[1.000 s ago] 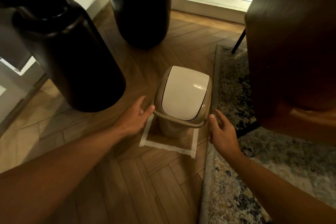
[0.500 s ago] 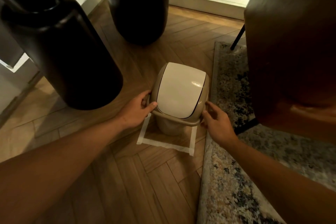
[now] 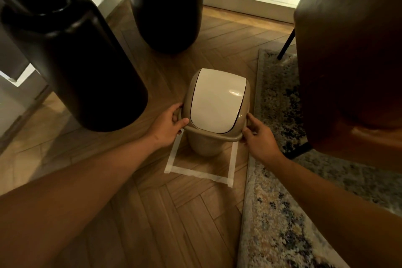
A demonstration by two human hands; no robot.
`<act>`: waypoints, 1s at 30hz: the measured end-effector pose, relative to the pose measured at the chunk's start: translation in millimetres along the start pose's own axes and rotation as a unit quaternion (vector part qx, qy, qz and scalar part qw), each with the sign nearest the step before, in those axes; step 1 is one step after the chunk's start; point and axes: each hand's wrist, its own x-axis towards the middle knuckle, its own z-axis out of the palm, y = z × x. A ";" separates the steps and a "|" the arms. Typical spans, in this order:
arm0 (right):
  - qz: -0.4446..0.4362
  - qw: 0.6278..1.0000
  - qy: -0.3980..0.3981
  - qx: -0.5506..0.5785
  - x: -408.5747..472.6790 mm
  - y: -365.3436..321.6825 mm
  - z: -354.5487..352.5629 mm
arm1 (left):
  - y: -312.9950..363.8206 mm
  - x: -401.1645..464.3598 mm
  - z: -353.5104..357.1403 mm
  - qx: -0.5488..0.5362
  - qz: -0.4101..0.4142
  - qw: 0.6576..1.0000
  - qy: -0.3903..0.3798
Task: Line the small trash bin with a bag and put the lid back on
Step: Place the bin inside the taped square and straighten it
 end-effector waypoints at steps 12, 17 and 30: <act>0.053 0.997 0.038 0.041 0.5 2.6 3.0 | 8.6 0.2 -7.0 -0.039 -0.041 0.998 0.010; 0.060 0.995 0.026 0.069 -2.6 1.1 0.2 | 10.7 -3.1 -8.7 -0.065 -0.050 0.997 -0.004; 0.081 0.993 0.019 0.080 -13.8 2.4 -5.1 | 6.2 -14.0 -6.7 -0.093 -0.052 0.994 -0.016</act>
